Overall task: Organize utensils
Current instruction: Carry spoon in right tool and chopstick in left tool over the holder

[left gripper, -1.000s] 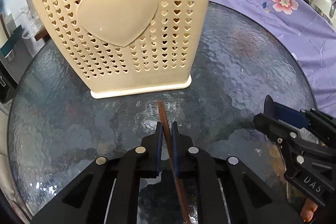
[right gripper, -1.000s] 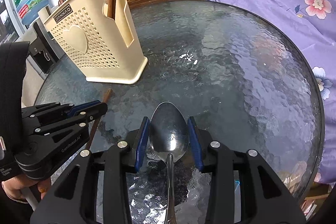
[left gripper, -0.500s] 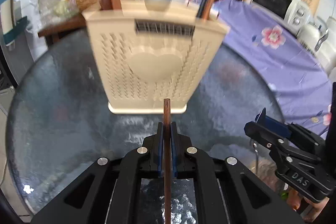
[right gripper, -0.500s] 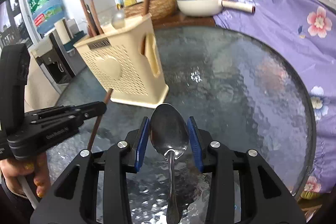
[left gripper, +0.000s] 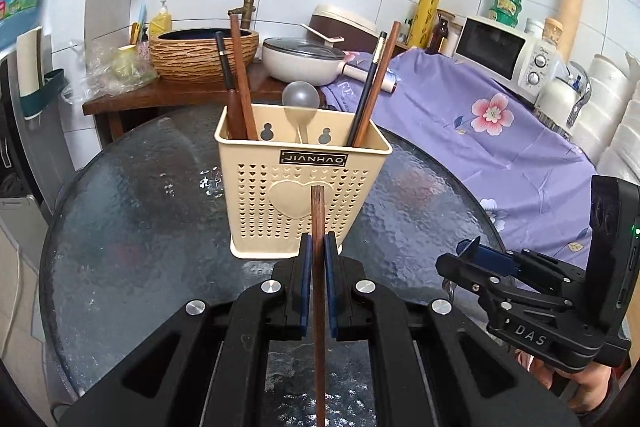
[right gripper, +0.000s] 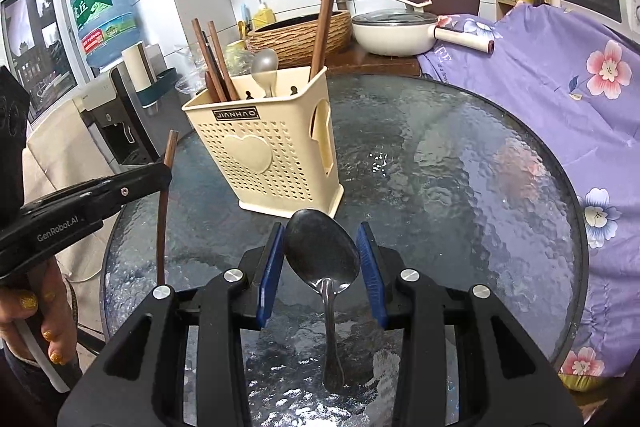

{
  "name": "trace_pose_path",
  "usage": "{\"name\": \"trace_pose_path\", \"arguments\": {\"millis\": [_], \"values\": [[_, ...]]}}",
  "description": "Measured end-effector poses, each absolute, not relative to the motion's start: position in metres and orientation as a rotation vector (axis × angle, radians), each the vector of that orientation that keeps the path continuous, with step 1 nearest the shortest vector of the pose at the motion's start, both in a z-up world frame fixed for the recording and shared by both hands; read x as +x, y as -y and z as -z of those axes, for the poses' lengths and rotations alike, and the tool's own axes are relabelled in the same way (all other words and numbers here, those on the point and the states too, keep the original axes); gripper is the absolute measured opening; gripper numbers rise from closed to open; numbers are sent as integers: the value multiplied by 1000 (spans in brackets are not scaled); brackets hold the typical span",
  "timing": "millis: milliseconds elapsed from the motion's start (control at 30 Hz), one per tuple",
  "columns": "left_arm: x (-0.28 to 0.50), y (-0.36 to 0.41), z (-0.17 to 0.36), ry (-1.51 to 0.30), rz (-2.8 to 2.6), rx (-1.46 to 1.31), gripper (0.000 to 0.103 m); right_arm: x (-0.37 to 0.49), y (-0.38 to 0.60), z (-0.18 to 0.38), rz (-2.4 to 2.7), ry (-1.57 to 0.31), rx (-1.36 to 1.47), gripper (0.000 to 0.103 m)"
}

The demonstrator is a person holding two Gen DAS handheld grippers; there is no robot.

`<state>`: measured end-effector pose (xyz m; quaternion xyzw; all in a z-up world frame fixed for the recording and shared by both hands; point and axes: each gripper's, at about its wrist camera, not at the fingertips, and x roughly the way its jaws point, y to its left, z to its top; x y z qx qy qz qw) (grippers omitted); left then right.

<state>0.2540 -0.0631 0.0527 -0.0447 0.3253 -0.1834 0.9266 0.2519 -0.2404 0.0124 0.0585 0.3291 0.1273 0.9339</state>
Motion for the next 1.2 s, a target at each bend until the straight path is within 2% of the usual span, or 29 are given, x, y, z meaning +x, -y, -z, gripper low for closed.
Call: {"name": "trace_pose_path", "arguments": {"millis": [700,1200], "values": [[235,38,-107,-552,457,-148,6,253,227,-63,-361,-634,141,37],[249,35,-221,-319,384,-116,6,287,224,-170,-391,-464,177,37]]}}
